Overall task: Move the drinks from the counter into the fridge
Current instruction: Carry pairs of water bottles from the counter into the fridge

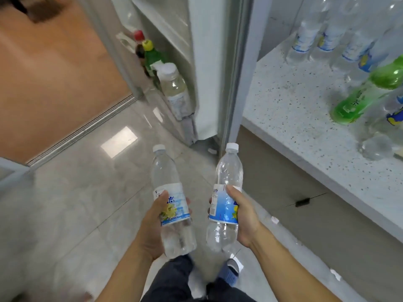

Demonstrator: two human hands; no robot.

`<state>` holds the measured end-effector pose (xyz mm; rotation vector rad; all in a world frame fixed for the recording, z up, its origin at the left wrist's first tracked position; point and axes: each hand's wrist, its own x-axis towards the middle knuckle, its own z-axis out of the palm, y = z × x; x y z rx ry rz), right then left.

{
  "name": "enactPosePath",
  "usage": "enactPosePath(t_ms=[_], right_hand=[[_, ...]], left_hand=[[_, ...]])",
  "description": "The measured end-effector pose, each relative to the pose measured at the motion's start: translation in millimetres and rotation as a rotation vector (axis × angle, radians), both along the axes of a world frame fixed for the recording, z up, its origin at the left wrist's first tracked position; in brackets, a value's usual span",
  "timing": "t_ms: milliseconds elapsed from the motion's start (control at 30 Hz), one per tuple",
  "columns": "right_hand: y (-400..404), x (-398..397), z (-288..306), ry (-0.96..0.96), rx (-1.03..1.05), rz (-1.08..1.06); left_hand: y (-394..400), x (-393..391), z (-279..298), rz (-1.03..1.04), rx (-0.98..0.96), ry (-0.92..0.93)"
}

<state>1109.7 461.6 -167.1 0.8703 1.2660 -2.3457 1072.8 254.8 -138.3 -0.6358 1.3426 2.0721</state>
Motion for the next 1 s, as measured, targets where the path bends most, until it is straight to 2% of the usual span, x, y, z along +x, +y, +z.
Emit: enactPosePath(t_ms=[267, 600, 900, 1000], right_hand=[[-130.7, -72.6, 7.2, 0.017, 0.052, 0.275], [-305.0, -181.1, 28.0, 0.034, 0.087, 0.452], [-369.8, -279.2, 17.6, 0.065, 0.054, 0.463], [-381.8, -326.5, 11.3, 0.064, 0.045, 0.440]], left_hand=[[-132.8, -21.8, -2.6, 0.266, 0.018, -0.018], [-296.7, -92.3, 16.7, 0.384, -0.068, 0.060], [-363.3, -192.1, 12.9, 0.369, 0.064, 0.092], [-373.1, -243.6, 7.5, 0.323, 0.020, 0.109]])
